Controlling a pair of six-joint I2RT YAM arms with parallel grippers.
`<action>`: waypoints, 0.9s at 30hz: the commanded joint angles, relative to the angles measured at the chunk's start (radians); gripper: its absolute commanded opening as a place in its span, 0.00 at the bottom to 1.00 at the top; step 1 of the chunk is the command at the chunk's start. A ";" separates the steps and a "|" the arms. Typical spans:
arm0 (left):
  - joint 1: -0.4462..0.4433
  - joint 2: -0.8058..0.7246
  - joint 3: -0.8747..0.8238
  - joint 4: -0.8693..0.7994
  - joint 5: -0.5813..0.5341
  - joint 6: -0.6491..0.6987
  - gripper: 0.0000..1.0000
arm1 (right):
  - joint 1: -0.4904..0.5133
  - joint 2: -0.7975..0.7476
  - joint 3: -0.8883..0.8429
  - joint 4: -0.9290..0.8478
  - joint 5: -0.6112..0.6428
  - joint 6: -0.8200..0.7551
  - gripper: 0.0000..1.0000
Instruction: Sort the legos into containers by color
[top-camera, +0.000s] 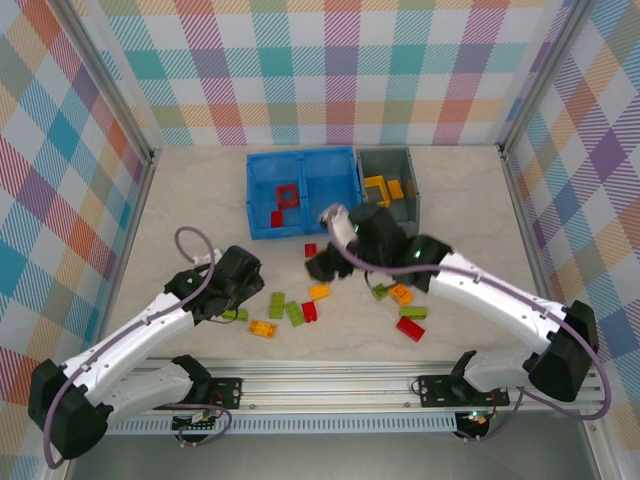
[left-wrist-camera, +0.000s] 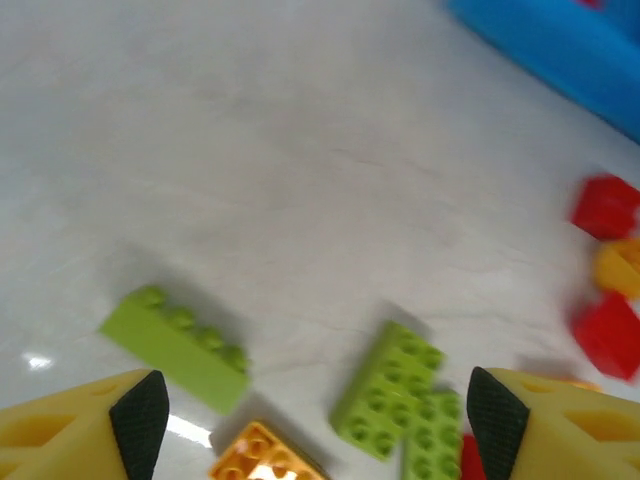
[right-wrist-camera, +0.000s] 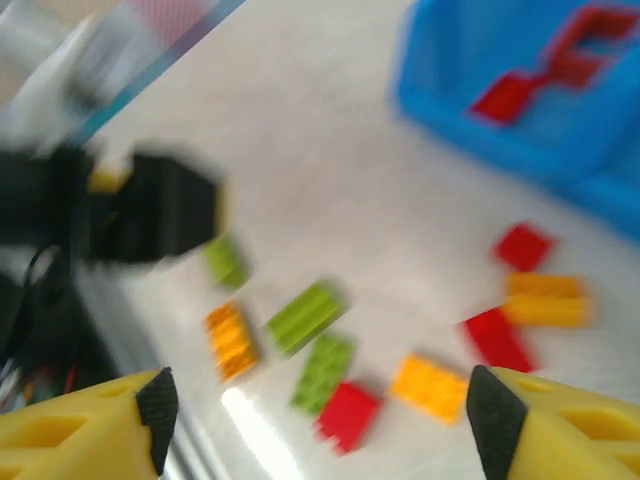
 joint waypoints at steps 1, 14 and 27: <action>0.056 -0.030 -0.062 0.010 0.059 -0.177 0.80 | 0.102 -0.035 -0.080 0.159 -0.101 0.024 0.82; 0.121 0.128 -0.179 0.158 0.126 -0.352 0.70 | 0.220 -0.011 -0.118 0.189 -0.035 0.081 0.87; 0.144 0.181 -0.162 0.237 0.099 -0.315 0.19 | 0.223 -0.031 -0.123 0.170 0.039 0.117 0.83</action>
